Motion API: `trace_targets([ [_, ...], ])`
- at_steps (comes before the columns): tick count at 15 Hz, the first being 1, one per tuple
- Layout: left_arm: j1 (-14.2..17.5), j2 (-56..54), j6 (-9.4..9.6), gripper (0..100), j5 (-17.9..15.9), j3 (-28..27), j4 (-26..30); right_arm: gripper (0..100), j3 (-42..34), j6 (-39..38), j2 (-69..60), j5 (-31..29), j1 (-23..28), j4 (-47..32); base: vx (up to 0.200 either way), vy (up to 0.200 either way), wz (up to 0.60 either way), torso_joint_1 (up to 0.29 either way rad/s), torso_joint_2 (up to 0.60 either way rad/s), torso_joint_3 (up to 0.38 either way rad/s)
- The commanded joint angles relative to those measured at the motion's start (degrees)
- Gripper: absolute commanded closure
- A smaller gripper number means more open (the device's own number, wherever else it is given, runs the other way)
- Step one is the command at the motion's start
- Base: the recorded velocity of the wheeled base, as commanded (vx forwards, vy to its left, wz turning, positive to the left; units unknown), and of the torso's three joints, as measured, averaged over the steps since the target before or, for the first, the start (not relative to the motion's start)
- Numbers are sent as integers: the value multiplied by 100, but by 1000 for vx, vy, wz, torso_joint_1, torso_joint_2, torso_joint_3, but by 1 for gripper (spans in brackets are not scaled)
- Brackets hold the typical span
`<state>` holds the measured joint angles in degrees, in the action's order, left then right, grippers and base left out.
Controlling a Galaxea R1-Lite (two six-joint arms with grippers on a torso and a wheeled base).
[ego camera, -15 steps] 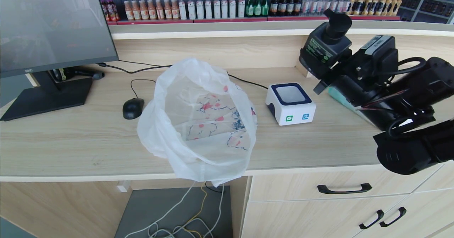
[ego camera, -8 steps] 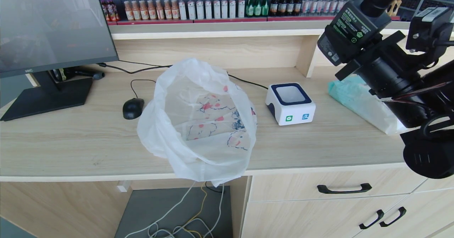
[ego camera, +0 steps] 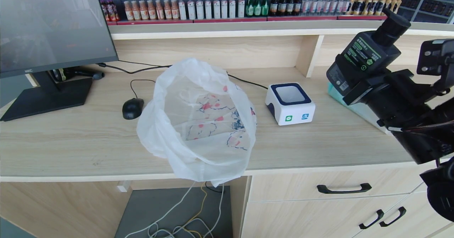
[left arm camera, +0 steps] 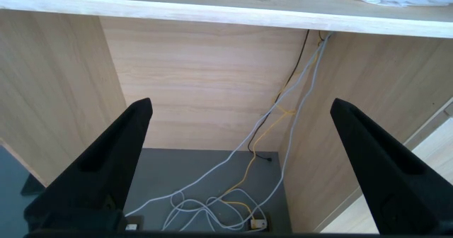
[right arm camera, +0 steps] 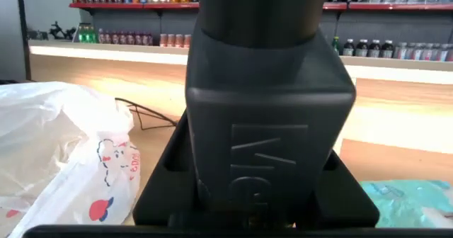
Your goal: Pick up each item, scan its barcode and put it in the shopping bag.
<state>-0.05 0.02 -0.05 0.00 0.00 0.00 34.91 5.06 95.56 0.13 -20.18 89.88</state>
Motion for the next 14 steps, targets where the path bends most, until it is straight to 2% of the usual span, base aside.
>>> trace_targets([
  [1,5,-2,-4,0,0,0,0,100,-90,-207,-108,-576,-610,12,0,0,0,0,0,0],
  [4,-4,-2,-13,0,0,0,0,100,-20,-225,6,-646,-795,12,0,0,0,0,0,0],
  [14,5,-2,-39,0,0,0,0,100,112,-506,358,-620,-795,12,0,200,0,0,0,2],
])
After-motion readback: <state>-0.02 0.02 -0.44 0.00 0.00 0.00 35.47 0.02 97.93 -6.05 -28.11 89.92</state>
